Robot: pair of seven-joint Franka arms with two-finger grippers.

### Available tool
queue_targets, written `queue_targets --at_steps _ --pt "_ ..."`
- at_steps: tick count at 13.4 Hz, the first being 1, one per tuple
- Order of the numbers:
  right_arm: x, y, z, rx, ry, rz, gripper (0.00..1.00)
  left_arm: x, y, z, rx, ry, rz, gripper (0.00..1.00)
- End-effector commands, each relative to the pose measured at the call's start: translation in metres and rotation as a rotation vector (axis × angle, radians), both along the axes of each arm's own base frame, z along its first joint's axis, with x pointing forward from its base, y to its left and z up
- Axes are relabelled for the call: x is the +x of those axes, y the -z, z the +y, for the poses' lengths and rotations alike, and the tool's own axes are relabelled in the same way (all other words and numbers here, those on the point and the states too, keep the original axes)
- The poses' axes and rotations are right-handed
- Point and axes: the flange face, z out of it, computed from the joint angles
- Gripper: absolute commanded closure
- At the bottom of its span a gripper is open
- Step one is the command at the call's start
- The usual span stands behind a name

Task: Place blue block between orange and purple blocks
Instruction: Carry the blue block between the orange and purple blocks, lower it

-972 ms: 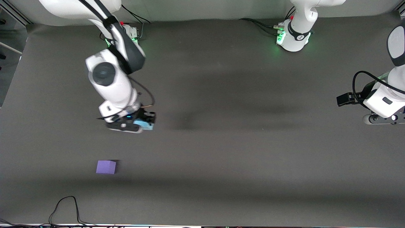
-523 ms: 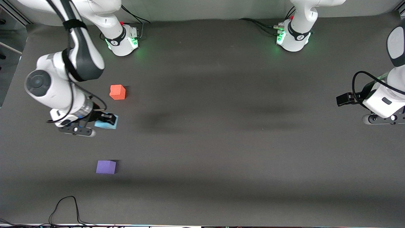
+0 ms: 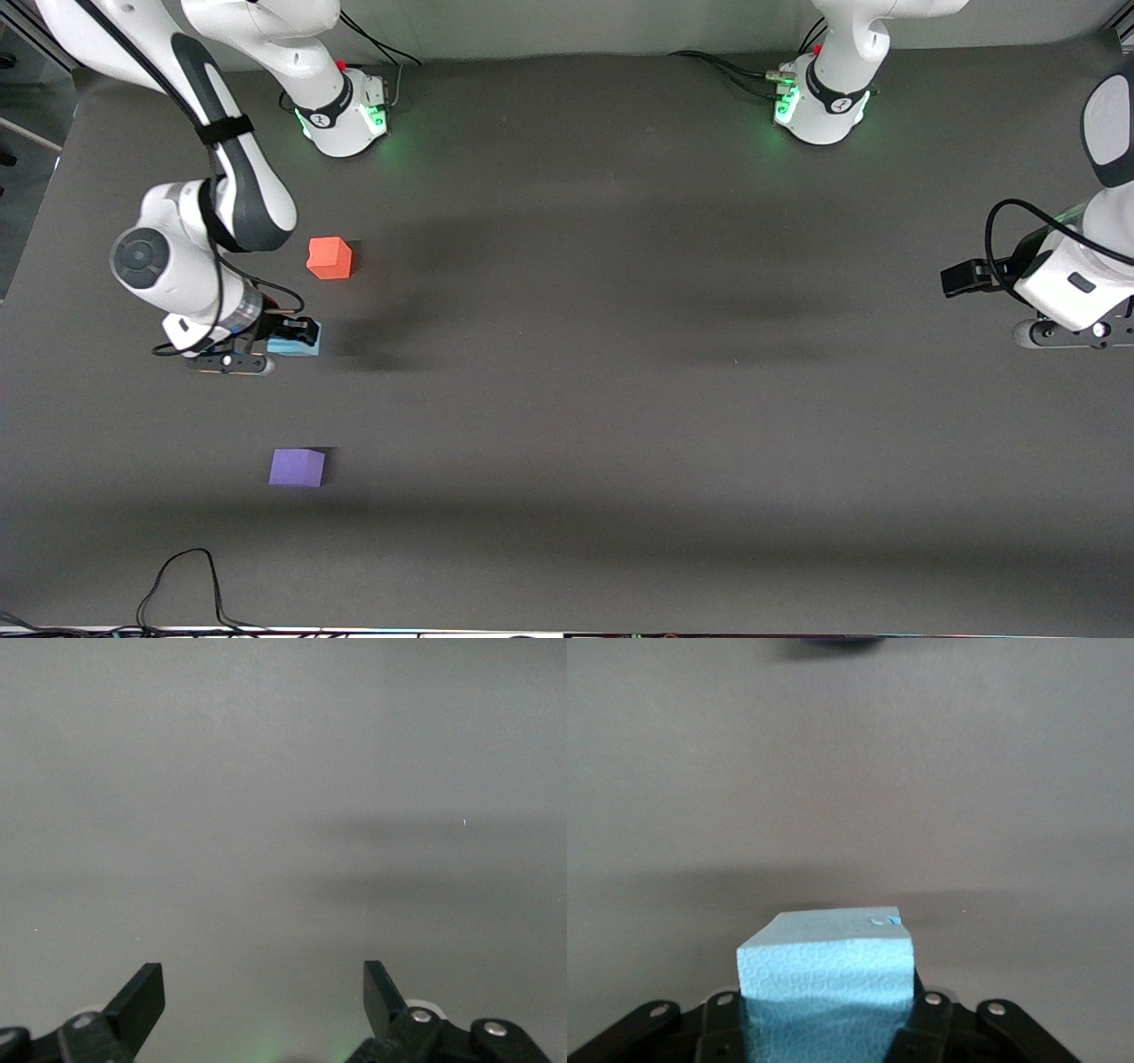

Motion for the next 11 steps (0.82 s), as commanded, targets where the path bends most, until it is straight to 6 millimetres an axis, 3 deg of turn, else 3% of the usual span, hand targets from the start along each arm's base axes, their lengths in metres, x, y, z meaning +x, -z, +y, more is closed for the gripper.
queue_targets --at_steps 1,11 --pt "-0.003 0.025 -0.001 0.017 -0.014 -0.021 0.60 -0.005 -0.002 -0.001 -0.010 0.016 0.006 0.00" --pt "-0.001 0.073 0.002 0.014 -0.041 -0.044 0.59 -0.005 -0.003 -0.002 -0.010 0.018 0.003 0.00"
